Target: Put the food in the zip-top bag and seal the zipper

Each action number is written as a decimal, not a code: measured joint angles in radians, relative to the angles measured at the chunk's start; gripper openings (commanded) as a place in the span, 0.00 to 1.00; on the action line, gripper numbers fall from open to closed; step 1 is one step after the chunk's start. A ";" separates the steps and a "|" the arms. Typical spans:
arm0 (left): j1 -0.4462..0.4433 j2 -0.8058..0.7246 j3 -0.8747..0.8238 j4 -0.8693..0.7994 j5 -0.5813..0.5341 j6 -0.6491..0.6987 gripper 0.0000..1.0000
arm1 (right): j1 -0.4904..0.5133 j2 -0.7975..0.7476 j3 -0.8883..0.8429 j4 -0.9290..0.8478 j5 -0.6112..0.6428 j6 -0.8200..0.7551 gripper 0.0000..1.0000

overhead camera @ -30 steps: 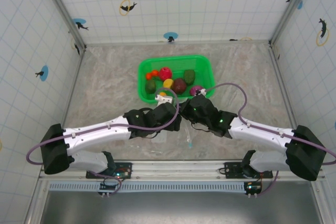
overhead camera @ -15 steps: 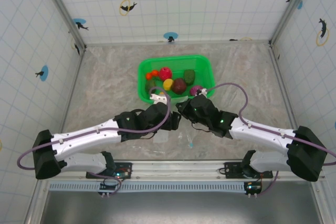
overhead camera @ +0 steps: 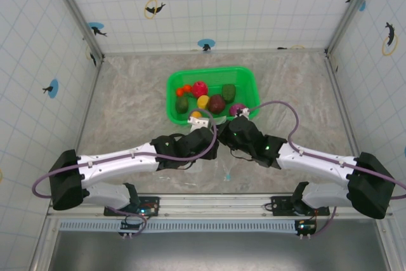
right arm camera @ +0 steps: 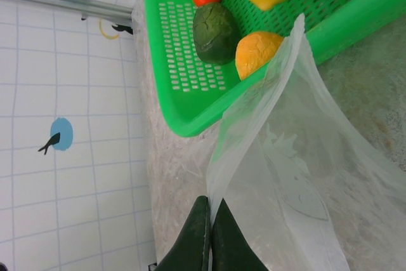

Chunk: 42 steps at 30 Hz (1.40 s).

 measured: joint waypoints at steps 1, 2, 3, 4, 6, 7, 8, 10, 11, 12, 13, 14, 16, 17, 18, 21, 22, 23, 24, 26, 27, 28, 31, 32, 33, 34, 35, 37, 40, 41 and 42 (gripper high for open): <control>0.000 0.000 0.000 0.000 -0.010 -0.002 0.50 | 0.003 0.000 0.000 0.000 0.003 -0.002 0.00; 0.000 0.000 0.000 0.003 -0.018 -0.003 0.44 | 0.008 0.000 0.000 0.000 0.004 -0.003 0.00; 0.000 0.000 0.000 0.004 -0.023 -0.006 0.40 | 0.012 0.000 0.000 -0.001 0.005 -0.004 0.00; 0.000 0.000 0.000 0.005 -0.027 -0.004 0.35 | 0.017 0.001 0.000 0.000 0.008 -0.008 0.00; -0.001 0.000 0.000 0.010 -0.027 -0.004 0.27 | 0.019 0.002 0.000 -0.002 0.013 -0.015 0.00; -0.001 -0.001 0.000 0.014 -0.026 -0.003 0.23 | 0.019 0.002 0.000 -0.002 0.016 -0.019 0.00; -0.001 -0.002 0.000 0.018 -0.024 -0.004 0.18 | 0.019 0.002 0.000 -0.002 0.018 -0.025 0.00; -0.001 -0.006 0.000 0.020 -0.021 -0.006 0.09 | 0.019 0.003 0.000 -0.002 0.021 -0.036 0.00; 0.000 -0.011 0.000 0.011 -0.016 -0.002 0.04 | 0.019 0.004 0.000 -0.003 0.026 -0.045 0.01; 0.000 -0.014 0.000 0.011 -0.014 -0.004 0.01 | 0.018 0.006 0.002 -0.005 0.028 -0.055 0.03; 0.000 -0.019 0.000 0.012 -0.008 0.001 0.00 | 0.017 0.008 0.006 -0.007 0.030 -0.066 0.07; 0.000 -0.025 0.000 0.015 -0.005 0.000 0.00 | 0.016 0.010 0.011 -0.010 0.030 -0.083 0.11; 0.000 -0.034 0.000 0.016 -0.004 0.000 0.00 | 0.014 0.010 0.021 -0.010 0.026 -0.108 0.18; 0.002 -0.039 -0.001 0.018 -0.004 0.000 0.00 | 0.009 0.010 0.026 -0.009 0.019 -0.126 0.21; 0.003 -0.044 -0.004 0.021 -0.003 0.000 0.00 | 0.006 0.008 0.028 -0.008 0.015 -0.142 0.24; 0.015 -0.074 -0.026 0.029 0.009 -0.001 0.00 | -0.014 -0.013 0.028 -0.009 -0.014 -0.211 0.32; 0.024 -0.088 -0.040 0.036 0.018 -0.001 0.00 | -0.023 -0.030 0.027 -0.009 -0.026 -0.232 0.37; 0.035 -0.106 -0.055 0.043 0.027 -0.004 0.00 | -0.032 -0.055 0.025 -0.008 -0.042 -0.264 0.41; 0.045 -0.122 -0.068 0.049 0.034 -0.005 0.00 | -0.039 -0.080 0.022 -0.006 -0.057 -0.288 0.45; 0.066 -0.154 -0.093 0.065 0.056 -0.007 0.00 | -0.051 -0.143 0.009 -0.001 -0.085 -0.349 0.52; 0.074 -0.167 -0.103 0.076 0.067 -0.008 0.00 | -0.055 -0.167 0.003 -0.002 -0.098 -0.374 0.53; 0.081 -0.178 -0.113 0.091 0.078 -0.008 0.00 | -0.061 -0.185 -0.002 -0.002 -0.115 -0.400 0.53; 0.088 -0.187 -0.132 0.131 0.114 -0.011 0.00 | -0.078 -0.183 -0.003 -0.013 -0.177 -0.452 0.53; 0.087 -0.185 -0.135 0.140 0.126 -0.012 0.00 | -0.082 -0.171 -0.003 -0.022 -0.196 -0.462 0.52; 0.087 -0.185 -0.137 0.145 0.135 -0.014 0.00 | -0.082 -0.156 -0.003 -0.032 -0.212 -0.471 0.52; 0.087 -0.185 -0.139 0.153 0.143 -0.016 0.00 | -0.081 -0.137 -0.003 -0.045 -0.225 -0.478 0.51; 0.087 -0.185 -0.139 0.159 0.150 -0.017 0.00 | -0.080 -0.121 -0.003 -0.057 -0.236 -0.483 0.50; 0.087 -0.185 -0.139 0.166 0.154 -0.019 0.00 | -0.074 -0.097 -0.011 -0.076 -0.250 -0.492 0.48; 0.087 -0.185 -0.139 0.168 0.153 -0.019 0.00 | -0.068 -0.097 -0.040 -0.089 -0.257 -0.499 0.47; 0.087 -0.185 -0.139 0.168 0.153 -0.019 0.00 | -0.068 -0.099 -0.048 -0.091 -0.258 -0.500 0.46; 0.087 -0.185 -0.139 0.168 0.152 -0.019 0.00 | -0.068 -0.103 -0.055 -0.096 -0.257 -0.501 0.46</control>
